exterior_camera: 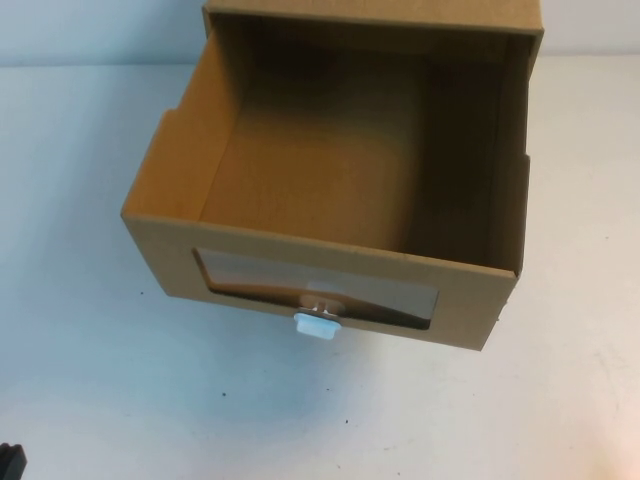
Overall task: Open the shoe box
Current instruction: 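Pull the top drawer of the cardboard box fully open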
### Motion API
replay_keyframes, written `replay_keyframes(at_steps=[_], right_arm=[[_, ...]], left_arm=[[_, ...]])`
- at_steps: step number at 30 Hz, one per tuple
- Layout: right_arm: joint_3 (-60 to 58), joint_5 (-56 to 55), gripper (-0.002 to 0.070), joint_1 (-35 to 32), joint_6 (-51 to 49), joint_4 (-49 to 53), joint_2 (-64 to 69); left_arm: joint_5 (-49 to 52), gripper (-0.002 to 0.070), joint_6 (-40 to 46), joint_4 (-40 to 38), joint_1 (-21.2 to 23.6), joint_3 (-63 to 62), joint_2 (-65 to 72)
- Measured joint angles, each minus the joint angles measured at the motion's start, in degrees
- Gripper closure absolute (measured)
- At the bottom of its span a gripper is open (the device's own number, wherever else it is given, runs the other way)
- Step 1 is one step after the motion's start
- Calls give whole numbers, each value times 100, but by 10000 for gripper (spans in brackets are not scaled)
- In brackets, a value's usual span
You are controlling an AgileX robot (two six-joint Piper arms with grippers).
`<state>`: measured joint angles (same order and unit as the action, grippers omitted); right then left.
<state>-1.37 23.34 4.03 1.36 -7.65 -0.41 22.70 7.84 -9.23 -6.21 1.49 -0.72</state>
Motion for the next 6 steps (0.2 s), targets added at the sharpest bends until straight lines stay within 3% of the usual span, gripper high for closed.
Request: replay_keyframes(at_steps=[6], right_arm=[[0,6,689,0,0,-31,0]], left_arm=[[0,680,0,0,0,0,0]])
